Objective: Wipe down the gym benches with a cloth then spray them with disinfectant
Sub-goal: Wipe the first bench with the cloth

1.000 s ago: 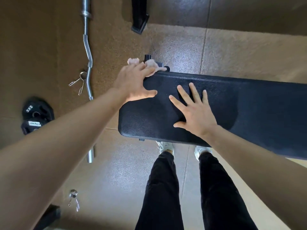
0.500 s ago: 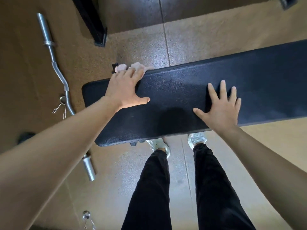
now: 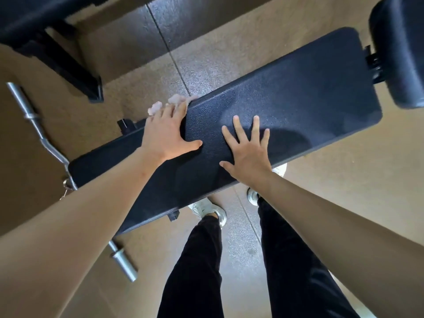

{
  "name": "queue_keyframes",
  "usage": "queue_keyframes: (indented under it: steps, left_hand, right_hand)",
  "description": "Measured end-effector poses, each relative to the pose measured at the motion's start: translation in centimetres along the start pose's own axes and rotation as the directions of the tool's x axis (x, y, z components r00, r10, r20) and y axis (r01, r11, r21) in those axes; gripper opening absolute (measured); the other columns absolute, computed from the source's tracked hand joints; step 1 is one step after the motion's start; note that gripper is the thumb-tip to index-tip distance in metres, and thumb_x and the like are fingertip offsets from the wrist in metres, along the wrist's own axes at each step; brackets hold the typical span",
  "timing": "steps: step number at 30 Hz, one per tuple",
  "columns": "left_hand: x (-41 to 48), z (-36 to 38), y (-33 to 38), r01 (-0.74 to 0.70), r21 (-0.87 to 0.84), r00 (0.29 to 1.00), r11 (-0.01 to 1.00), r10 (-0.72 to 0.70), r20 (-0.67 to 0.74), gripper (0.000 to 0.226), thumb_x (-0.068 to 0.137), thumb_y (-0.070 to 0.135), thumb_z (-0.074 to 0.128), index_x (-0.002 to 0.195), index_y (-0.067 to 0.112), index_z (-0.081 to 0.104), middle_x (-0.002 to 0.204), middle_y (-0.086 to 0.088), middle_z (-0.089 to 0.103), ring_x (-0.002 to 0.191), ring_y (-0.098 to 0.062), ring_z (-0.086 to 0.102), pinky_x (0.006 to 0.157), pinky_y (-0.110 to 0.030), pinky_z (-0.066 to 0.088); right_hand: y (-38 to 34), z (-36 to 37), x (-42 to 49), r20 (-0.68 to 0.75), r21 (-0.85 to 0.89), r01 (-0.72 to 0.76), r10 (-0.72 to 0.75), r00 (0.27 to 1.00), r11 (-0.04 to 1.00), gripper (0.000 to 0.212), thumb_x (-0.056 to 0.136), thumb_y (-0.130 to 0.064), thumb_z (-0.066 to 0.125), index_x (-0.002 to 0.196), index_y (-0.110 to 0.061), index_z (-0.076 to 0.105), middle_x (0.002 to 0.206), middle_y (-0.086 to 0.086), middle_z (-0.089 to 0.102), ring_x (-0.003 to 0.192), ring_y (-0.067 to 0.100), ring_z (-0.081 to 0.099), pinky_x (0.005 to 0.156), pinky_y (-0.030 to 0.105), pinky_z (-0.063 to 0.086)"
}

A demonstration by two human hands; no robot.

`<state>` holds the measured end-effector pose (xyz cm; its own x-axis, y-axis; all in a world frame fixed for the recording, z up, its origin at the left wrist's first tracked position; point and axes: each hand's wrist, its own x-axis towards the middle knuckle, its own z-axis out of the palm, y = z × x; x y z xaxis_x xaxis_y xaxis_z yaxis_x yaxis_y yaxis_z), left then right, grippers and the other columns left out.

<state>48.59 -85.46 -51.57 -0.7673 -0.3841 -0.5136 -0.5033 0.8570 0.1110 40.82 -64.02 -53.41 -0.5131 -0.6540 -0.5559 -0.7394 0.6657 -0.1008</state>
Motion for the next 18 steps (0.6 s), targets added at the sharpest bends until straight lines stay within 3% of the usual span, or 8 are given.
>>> queue_keyframes:
  steps: [2,4,6,8,11,14,16,18]
  left_hand:
    - [0.9,-0.4,1.7,-0.004,0.004,1.000,1.000,0.004,0.002,0.115,0.066,0.081,0.064,0.159,0.023,0.028,0.153,-0.012,0.046,0.142,-0.035,0.043,0.111,-0.052,0.041]
    - [1.8,-0.9,3.5,-0.025,0.014,1.000,1.000,0.025,0.005,0.117,0.065,0.081,0.064,0.160,0.023,0.025,0.152,-0.011,0.047,0.142,-0.034,0.042,0.112,-0.052,0.041]
    - [2.8,-1.3,5.3,-0.053,0.018,0.999,0.998,0.053,0.006,0.119,0.066,0.080,0.065,0.161,0.023,0.023,0.153,-0.011,0.046,0.144,-0.035,0.040,0.114,-0.052,0.040]
    - [3.9,-1.8,7.2,-0.078,0.025,0.997,0.997,0.078,0.024,0.121,0.069,0.079,0.068,0.163,0.021,0.019,0.158,-0.011,0.041,0.149,-0.036,0.034,0.119,-0.053,0.035]
    - [5.7,-2.3,10.1,-0.091,0.032,0.995,0.995,0.090,0.047,0.124,0.071,0.080,0.068,0.164,0.019,0.014,0.163,-0.011,0.033,0.153,-0.038,0.027,0.121,-0.053,0.030]
    - [7.4,-2.7,12.7,-0.111,0.037,0.993,0.993,0.109,0.043,0.126,0.069,0.083,0.066,0.163,0.019,0.013,0.162,-0.010,0.034,0.151,-0.037,0.030,0.120,-0.053,0.033]
    - [8.6,-2.9,14.3,-0.126,0.037,0.991,0.991,0.124,0.042,0.127,0.068,0.084,0.066,0.164,0.020,0.013,0.162,-0.010,0.034,0.149,-0.036,0.034,0.119,-0.054,0.035]
    - [9.8,-3.2,15.8,-0.134,0.033,0.990,0.990,0.133,0.052,0.128,0.068,0.084,0.066,0.164,0.020,0.011,0.161,-0.011,0.034,0.147,-0.036,0.037,0.119,-0.055,0.035]
  right_hand:
    - [1.4,-0.1,-0.2,0.010,0.079,0.066,-0.067,0.998,0.995,0.085,0.090,-0.067,0.054,0.160,-0.036,0.017,0.171,-0.003,-0.001,0.153,0.045,-0.008,0.120,0.068,0.008]
    - [3.7,-0.5,-0.6,-0.054,0.271,0.130,-0.120,0.991,0.954,0.073,0.090,-0.054,0.064,0.155,-0.032,0.038,0.169,-0.003,0.019,0.155,0.035,0.013,0.122,0.060,0.017]
    - [6.5,-1.0,-1.1,-0.157,0.445,0.142,-0.079,0.984,0.884,0.067,0.086,-0.038,0.075,0.147,-0.021,0.053,0.162,0.005,0.036,0.146,0.032,0.035,0.117,0.055,0.033]
    - [9.5,-1.5,-1.4,-0.192,0.514,0.061,0.046,0.980,0.856,0.063,0.084,-0.033,0.078,0.142,-0.017,0.058,0.159,0.009,0.041,0.140,0.033,0.041,0.113,0.054,0.038]
    - [14.0,-2.1,-1.6,-0.199,0.482,-0.141,0.265,0.943,0.865,0.065,0.085,-0.039,0.076,0.143,-0.020,0.055,0.160,0.008,0.037,0.142,0.033,0.036,0.112,0.055,0.037]
    - [18.1,-2.8,-1.0,-0.141,0.409,-0.366,0.454,0.880,0.836,0.085,0.082,-0.054,0.074,0.154,-0.026,0.038,0.167,0.007,0.020,0.151,0.036,0.020,0.117,0.057,0.026]
    - [20.1,-2.8,-0.8,-0.084,0.389,-0.434,0.501,0.861,0.812,0.098,0.077,-0.064,0.073,0.157,-0.031,0.028,0.169,0.006,0.012,0.153,0.040,0.012,0.120,0.059,0.020]
    - [21.1,-2.4,-0.8,-0.105,0.366,-0.406,0.471,0.876,0.837,0.102,0.074,-0.068,0.073,0.158,-0.033,0.026,0.169,0.007,0.011,0.152,0.042,0.014,0.118,0.061,0.021]
